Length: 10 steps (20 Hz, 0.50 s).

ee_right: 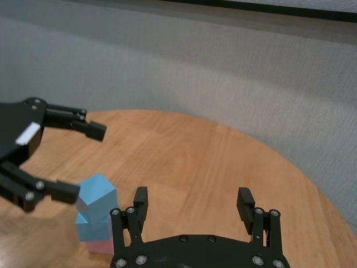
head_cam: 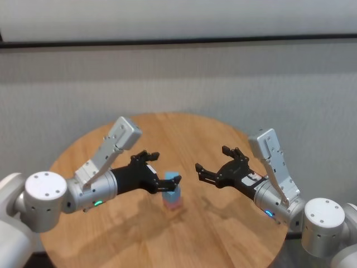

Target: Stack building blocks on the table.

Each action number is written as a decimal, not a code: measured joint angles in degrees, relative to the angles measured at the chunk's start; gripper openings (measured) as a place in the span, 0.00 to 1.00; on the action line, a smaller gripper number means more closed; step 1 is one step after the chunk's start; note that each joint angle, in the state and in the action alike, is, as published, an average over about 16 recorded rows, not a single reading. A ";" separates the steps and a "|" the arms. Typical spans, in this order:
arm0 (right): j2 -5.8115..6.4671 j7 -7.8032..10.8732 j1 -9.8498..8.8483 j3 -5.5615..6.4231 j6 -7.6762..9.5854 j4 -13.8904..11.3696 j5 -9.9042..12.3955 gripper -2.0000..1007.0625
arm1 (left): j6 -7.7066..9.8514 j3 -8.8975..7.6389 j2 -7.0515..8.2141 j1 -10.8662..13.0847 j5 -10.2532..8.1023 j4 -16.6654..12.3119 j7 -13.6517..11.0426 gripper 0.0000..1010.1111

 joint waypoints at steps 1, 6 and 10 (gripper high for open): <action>0.00 0.00 0.00 0.00 0.00 0.00 0.00 1.00 | 0.04 -0.25 0.20 0.13 -0.10 -0.32 0.24 0.99; 0.00 0.00 0.00 0.00 0.00 0.00 0.00 1.00 | 0.27 -1.55 1.10 0.65 -0.46 -1.21 1.55 0.99; 0.00 0.00 0.00 0.00 0.00 0.00 0.00 1.00 | 0.33 -2.35 1.66 0.99 -0.14 -1.49 2.81 0.99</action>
